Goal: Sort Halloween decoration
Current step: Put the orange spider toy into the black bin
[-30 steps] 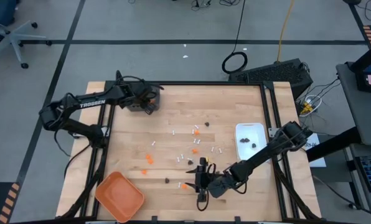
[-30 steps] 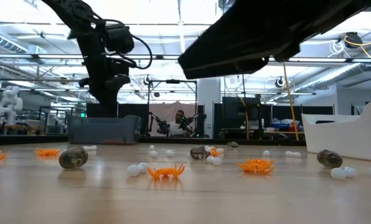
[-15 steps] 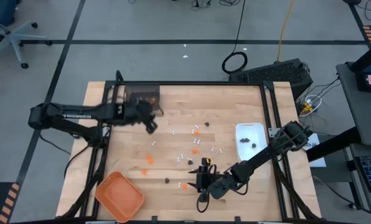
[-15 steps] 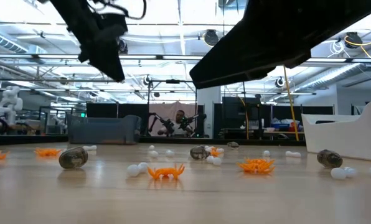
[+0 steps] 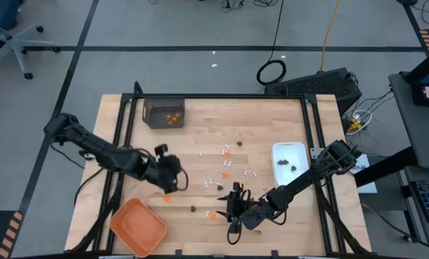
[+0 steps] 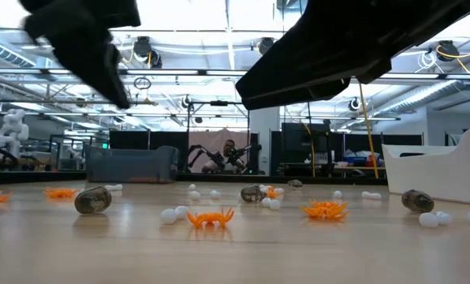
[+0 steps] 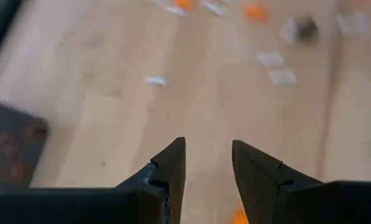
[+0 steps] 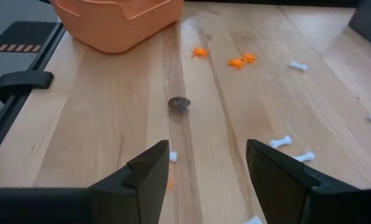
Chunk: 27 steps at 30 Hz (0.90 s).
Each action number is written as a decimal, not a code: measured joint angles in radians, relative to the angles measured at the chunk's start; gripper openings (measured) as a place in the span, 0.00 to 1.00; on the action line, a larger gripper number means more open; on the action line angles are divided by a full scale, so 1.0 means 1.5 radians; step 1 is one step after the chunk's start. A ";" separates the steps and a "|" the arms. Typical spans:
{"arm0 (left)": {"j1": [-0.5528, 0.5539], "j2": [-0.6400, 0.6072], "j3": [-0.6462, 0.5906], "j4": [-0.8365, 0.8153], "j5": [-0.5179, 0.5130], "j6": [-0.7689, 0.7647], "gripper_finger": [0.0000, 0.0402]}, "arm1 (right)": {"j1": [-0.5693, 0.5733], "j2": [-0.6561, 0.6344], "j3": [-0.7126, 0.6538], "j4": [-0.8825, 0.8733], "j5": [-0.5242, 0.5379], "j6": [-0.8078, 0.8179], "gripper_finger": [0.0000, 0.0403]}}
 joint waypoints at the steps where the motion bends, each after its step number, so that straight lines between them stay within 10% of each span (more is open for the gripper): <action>1: -0.008 0.006 0.000 -0.015 0.012 0.012 0.32 | 0.000 0.000 0.000 0.000 0.000 -0.002 0.49; 12: -0.034 0.026 0.000 -0.095 0.169 0.022 0.32 | -0.002 0.001 0.000 0.000 0.000 -0.028 0.49; 27: -0.039 0.086 0.000 -0.078 0.158 0.185 0.36 | -0.002 0.001 0.000 0.002 -0.001 -0.053 0.49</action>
